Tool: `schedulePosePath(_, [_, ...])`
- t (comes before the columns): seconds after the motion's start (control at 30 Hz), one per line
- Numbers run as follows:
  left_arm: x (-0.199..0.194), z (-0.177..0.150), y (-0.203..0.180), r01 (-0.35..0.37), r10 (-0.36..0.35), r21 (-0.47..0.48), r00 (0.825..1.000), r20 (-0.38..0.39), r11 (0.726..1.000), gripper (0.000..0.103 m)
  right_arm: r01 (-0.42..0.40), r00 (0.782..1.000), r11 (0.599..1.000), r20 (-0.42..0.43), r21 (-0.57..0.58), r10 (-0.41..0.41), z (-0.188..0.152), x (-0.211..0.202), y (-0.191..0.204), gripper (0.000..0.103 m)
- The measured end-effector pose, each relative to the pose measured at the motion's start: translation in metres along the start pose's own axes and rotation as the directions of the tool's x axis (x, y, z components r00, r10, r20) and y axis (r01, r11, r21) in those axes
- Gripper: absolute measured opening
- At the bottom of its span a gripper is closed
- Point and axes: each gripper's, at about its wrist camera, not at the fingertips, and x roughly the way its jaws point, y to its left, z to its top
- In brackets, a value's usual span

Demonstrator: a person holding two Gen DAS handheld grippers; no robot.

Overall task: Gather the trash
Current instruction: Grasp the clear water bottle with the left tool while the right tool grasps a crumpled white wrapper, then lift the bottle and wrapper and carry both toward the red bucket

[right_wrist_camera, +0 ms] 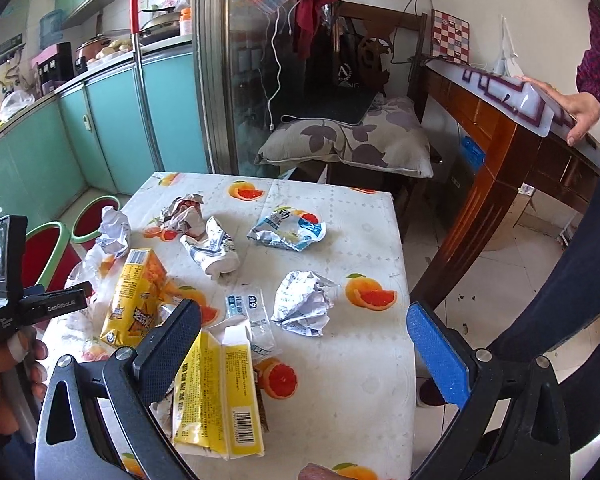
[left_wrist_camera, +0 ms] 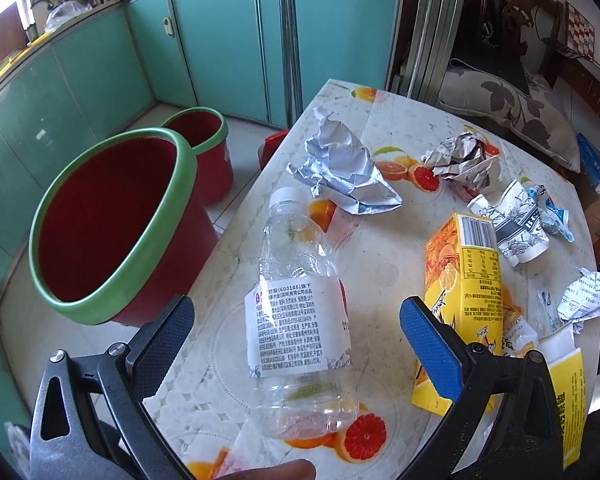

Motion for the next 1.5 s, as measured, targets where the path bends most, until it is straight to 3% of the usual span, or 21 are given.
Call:
schedulePosePath(0.2, [0.014,0.002,-0.001,-0.003,0.003,0.011,0.999,-0.051,1.0,0.099,0.03,0.999,0.999,-0.033,0.021,-0.029,0.004,0.018,-0.019,0.103])
schedulePosePath(0.37, [0.025,0.0,0.0,0.015,-0.013,0.022,0.995,-0.098,1.0,0.053,0.008,0.995,1.0,-0.1,0.029,-0.005,0.011,0.049,-0.025,0.103])
schedulePosePath(0.83, [0.015,-0.001,0.008,0.05,-0.049,0.013,0.997,-0.061,0.999,0.051,0.024,0.957,1.0,-0.289,0.008,-0.021,0.008,0.166,-0.015,0.103])
schedulePosePath(1.13, [0.009,-0.001,0.01,0.053,-0.052,0.017,0.997,-0.049,0.998,0.051,0.02,0.946,1.0,-0.323,-0.009,-0.021,-0.002,0.193,-0.011,0.101])
schedulePosePath(1.17, [0.009,0.0,0.01,0.053,-0.052,0.018,0.998,-0.046,0.998,0.051,0.022,0.946,1.0,-0.322,-0.011,-0.024,-0.003,0.193,-0.011,0.097])
schedulePosePath(1.23, [0.007,0.0,0.009,0.053,-0.052,0.018,0.998,-0.044,0.998,0.051,-0.025,0.947,1.0,-0.319,0.01,0.027,-0.005,0.193,-0.012,0.063])
schedulePosePath(1.3, [0.006,0.0,0.009,0.053,-0.053,0.019,0.998,-0.042,0.998,0.051,-0.028,0.948,1.0,-0.316,-0.013,0.022,-0.004,0.191,-0.006,0.052])
schedulePosePath(1.5, [-0.006,0.002,0.01,0.07,-0.07,0.014,0.997,-0.011,0.997,0.051,-0.046,0.962,0.999,-0.268,0.014,0.049,0.008,0.168,-0.006,0.051])
